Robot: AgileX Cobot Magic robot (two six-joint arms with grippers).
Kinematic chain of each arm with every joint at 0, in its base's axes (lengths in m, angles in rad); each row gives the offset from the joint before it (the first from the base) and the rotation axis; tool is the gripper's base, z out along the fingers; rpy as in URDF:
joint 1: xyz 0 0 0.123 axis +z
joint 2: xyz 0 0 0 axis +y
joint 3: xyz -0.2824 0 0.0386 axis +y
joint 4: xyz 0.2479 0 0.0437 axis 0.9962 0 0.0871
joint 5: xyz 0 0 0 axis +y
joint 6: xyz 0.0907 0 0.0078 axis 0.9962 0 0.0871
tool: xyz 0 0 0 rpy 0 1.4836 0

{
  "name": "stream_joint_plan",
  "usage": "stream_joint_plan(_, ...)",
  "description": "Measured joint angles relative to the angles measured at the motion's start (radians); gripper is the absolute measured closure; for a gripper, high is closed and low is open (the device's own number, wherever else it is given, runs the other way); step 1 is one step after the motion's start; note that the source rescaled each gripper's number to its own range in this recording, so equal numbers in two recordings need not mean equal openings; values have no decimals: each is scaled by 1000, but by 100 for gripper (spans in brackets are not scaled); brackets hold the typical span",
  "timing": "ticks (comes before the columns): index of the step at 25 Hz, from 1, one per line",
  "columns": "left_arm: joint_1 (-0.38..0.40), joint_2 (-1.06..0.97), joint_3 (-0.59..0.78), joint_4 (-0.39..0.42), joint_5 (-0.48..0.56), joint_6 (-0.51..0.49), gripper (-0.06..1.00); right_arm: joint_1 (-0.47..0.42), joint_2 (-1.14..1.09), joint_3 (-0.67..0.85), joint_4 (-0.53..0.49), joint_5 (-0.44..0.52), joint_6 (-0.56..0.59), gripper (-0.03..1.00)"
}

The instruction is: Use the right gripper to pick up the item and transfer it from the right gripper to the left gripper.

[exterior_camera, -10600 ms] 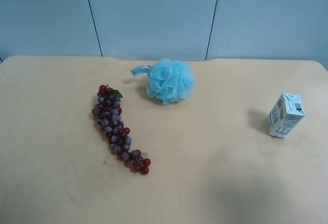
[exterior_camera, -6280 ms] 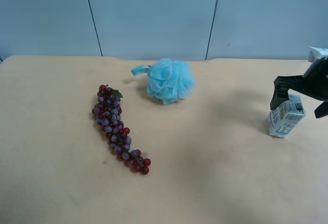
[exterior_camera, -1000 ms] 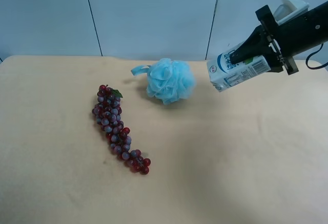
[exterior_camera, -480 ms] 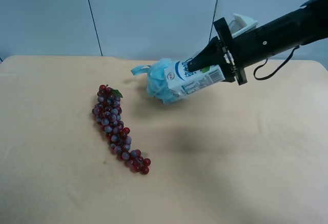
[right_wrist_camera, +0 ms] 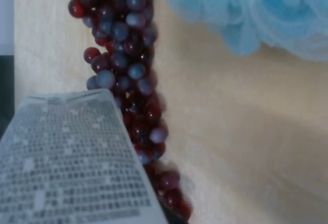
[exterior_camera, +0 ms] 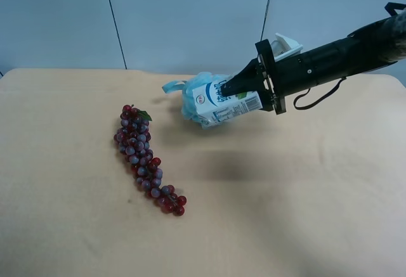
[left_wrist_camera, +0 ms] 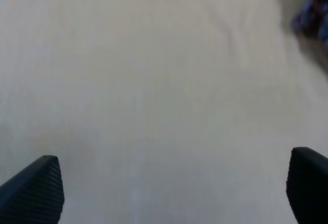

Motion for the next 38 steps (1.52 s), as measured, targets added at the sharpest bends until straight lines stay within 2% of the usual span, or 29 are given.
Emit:
stream_joint_plan(5, 0, 158, -50, -95, -83, 19, 6, 0, 0, 0, 12, 0, -3, 97)
stream_joint_plan(8, 0, 250, -76, -218, -137, 91, 7, 0, 0, 0, 12, 0, -7, 97)
stream_joint_plan(12, 0, 403, -80, -457, -167, 293, 7, 0, 0, 0, 12, 0, -12, 97)
stream_joint_plan(18, 0, 682, -80, -896, -187, 689, 7, 0, 0, 0, 12, 0, -14, 97)
stream_joint_plan(21, 0, 837, -81, -1096, -138, 882, 7, 0, 0, 0, 12, 0, -14, 97)
stream_joint_plan(25, 0, 1049, -97, -1286, -21, 1064, 7, 0, 0, 0, 13, 0, -14, 97)
stream_joint_plan(27, 0, 1139, -128, -1361, 49, 1123, 7, 0, 0, 0, 13, 0, -14, 97)
stream_joint_plan(30, 0, 1232, -176, -1432, 124, 1161, 7, 0, 0, 0, 13, 0, -14, 97)
stream_joint_plan(33, 0, 1289, -223, -1457, 157, 1171, 5, 10, 0, 0, 20, -1, -13, 97)
stream_joint_plan(38, 0, 1351, -261, -1462, 170, 1181, -4, 43, 0, 0, 46, -1, -13, 97)
